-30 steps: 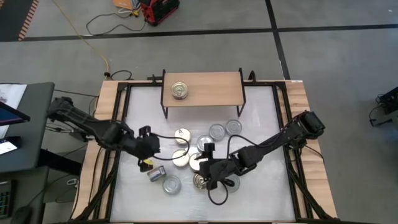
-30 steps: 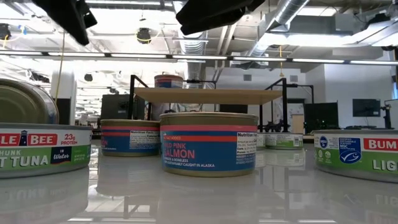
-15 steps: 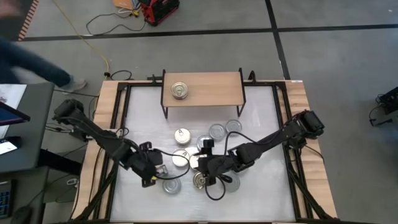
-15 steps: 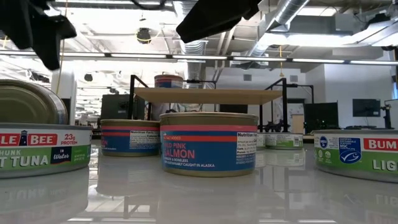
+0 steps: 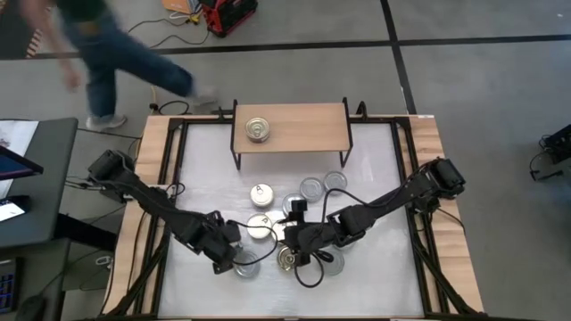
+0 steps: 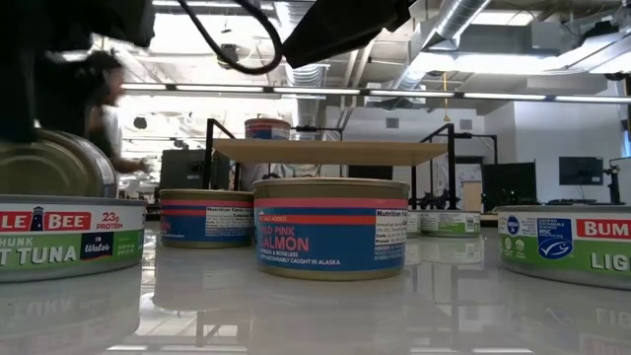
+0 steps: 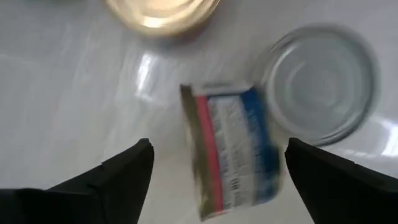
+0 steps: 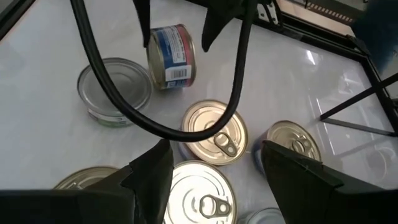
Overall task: Stack canned seafood by type on shelf
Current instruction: Stack the blue tuna can on top of the blue tuna can
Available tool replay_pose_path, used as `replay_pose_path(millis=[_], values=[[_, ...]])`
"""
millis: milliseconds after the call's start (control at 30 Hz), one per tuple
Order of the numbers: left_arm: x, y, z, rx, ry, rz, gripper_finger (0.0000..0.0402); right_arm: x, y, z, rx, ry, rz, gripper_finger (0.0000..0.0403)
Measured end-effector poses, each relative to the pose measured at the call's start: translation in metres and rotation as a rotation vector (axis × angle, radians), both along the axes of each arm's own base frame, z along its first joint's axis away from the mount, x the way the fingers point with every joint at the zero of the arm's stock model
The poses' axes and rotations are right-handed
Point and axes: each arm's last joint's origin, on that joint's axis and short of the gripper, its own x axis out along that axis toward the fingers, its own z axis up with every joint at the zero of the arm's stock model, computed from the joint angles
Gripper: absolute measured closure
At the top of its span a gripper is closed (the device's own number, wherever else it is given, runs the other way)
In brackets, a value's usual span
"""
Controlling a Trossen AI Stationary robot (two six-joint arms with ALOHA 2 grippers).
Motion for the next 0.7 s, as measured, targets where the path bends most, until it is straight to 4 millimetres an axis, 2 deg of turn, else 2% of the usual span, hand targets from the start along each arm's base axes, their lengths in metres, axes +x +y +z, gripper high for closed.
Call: replay_pose_path(millis=[167, 367, 400, 533, 700], values=[[0.002, -0.002, -0.013, 0.017, 0.081, -0.014, 0.0091, -0.001, 0.003, 0.0, -0.001, 0.0, 0.008, 0.0129], [0.003, -0.002, -0.013, 0.036, 0.077, -0.084, 0.0224, -0.001, 0.003, 0.0, -0.003, 0.0, 0.01, 0.0129], [0.002, -0.001, -0.011, 0.05, 0.069, -0.092, 0.0223, -0.001, 0.003, 0.0, -0.003, -0.001, 0.01, 0.0129], [-0.004, 0.006, 0.006, 0.123, 0.003, -0.1, 0.0223, -0.004, 0.004, 0.001, -0.013, 0.007, 0.006, 0.0129], [-0.011, 0.018, 0.053, 0.323, -0.139, -0.136, 0.0223, -0.02, 0.002, 0.018, -0.039, 0.007, -0.075, 0.0129]])
